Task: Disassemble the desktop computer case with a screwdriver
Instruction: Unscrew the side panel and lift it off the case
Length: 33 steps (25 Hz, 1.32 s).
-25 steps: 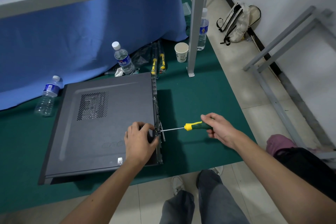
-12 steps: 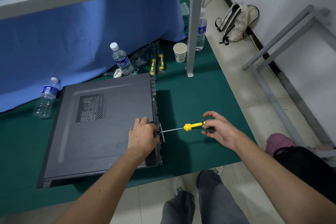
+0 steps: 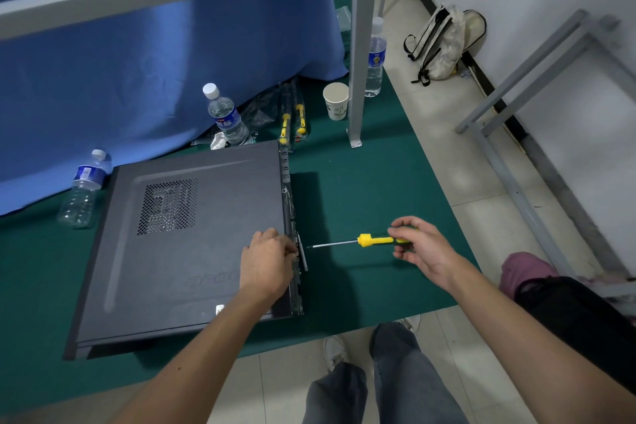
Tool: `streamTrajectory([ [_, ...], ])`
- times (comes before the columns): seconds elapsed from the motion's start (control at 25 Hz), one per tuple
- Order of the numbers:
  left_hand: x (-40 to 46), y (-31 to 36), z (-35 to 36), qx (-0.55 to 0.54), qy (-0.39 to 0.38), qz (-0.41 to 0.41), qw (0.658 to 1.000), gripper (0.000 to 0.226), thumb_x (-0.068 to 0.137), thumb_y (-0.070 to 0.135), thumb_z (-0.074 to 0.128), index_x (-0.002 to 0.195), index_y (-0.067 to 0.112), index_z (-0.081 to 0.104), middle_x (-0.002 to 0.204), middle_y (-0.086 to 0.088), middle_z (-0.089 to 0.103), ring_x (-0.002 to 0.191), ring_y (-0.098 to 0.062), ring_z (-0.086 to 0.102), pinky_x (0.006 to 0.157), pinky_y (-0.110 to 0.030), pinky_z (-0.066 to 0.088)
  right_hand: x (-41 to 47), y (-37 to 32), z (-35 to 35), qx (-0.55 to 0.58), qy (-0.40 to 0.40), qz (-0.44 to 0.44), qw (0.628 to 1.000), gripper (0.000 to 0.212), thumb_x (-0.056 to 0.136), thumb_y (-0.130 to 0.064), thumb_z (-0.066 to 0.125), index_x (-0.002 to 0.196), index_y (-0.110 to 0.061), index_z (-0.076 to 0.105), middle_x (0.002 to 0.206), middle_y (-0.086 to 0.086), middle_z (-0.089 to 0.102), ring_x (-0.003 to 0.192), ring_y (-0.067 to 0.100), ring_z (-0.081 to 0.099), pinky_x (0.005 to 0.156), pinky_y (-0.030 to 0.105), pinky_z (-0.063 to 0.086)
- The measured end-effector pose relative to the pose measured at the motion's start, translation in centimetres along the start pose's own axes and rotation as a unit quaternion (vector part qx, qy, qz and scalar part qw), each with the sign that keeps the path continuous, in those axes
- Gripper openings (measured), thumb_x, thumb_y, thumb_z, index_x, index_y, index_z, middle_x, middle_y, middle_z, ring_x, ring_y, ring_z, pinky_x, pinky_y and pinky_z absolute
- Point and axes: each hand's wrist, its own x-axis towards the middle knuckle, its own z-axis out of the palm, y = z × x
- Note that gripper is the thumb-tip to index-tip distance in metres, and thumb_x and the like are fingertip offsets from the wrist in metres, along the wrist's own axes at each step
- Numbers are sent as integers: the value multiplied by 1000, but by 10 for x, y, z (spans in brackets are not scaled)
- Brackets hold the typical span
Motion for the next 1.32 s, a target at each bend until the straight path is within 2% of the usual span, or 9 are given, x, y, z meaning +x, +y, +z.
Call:
streamTrajectory([
  [0.16, -3, -7, -3, -213, 29, -25, 976, 14, 95, 18, 63, 105, 17, 73, 98, 4, 67, 94, -14, 58, 84, -25, 48, -15, 9, -2, 104, -54, 102, 988, 27, 80, -10, 74, 105, 0, 67, 89, 14, 60, 68, 24, 63, 62, 33, 58],
  [0.28, -6, 5, -3, -423, -23, -101, 900, 14, 96, 16, 63, 104, 11, 73, 89, 5, 73, 81, -2, 67, 77, -14, 51, -30, 14, 27, 85, -176, 143, 970, 27, 81, 8, 64, 107, 3, 65, 79, 13, 62, 74, 28, 67, 67, 36, 59],
  [0.44, -8, 17, -2, -568, -83, -176, 800, 18, 97, 18, 60, 89, 8, 73, 71, 3, 68, 62, -7, 55, 56, -16, 41, -39, 13, 78, -37, -134, 6, 990, 15, 80, 2, 68, 91, -7, 63, 66, 5, 56, 55, 17, 56, 55, 31, 50],
  [0.72, -8, 15, -4, -627, -173, -190, 735, 25, 94, 23, 63, 74, 10, 71, 67, -2, 63, 59, -9, 51, 58, -23, 36, -40, 11, 111, -159, -82, -143, 973, 7, 85, -19, 74, 87, -17, 68, 72, 1, 72, 49, 10, 57, 51, 21, 47],
  [0.84, -3, 13, -5, -585, -156, -203, 769, 29, 97, 26, 60, 81, 5, 72, 69, -4, 66, 58, -13, 53, 58, -25, 40, -33, 17, 117, -219, -74, -155, 960, 9, 89, -24, 67, 85, -16, 65, 64, -4, 68, 49, 7, 60, 50, 19, 47],
  [0.92, 6, 9, -7, -490, -37, -185, 851, 33, 100, 28, 55, 80, 9, 73, 70, -2, 70, 61, -17, 59, 56, -27, 47, -22, 22, 119, -235, -36, -140, 961, 17, 91, -26, 63, 84, -10, 63, 58, -2, 60, 47, 8, 60, 47, 20, 47],
  [1.04, 23, -14, -11, -208, 135, -88, 965, 27, 100, 33, 53, 114, 15, 67, 108, -4, 64, 104, -24, 57, 87, -36, 46, 7, 34, 116, -252, 35, -87, 963, 23, 92, -22, 59, 76, -7, 54, 60, 1, 49, 45, 12, 56, 49, 28, 48],
  [1.16, 29, -50, 2, -19, 87, -73, 993, 56, 99, 52, 42, 150, 29, 36, 154, -7, 30, 144, -26, 21, 114, -45, 19, 37, 55, 109, -332, 70, -46, 940, 28, 92, -20, 57, 68, -12, 46, 63, 7, 49, 57, 26, 59, 57, 37, 51],
  [1.32, 25, -71, 24, 35, 120, -45, 991, 64, 94, 61, 27, 152, 33, 32, 160, -7, 24, 150, -23, 11, 118, -50, 9, 67, 82, 108, -382, 93, -27, 919, 21, 90, -19, 61, 71, -10, 57, 66, 8, 58, 71, 36, 68, 65, 43, 58],
])
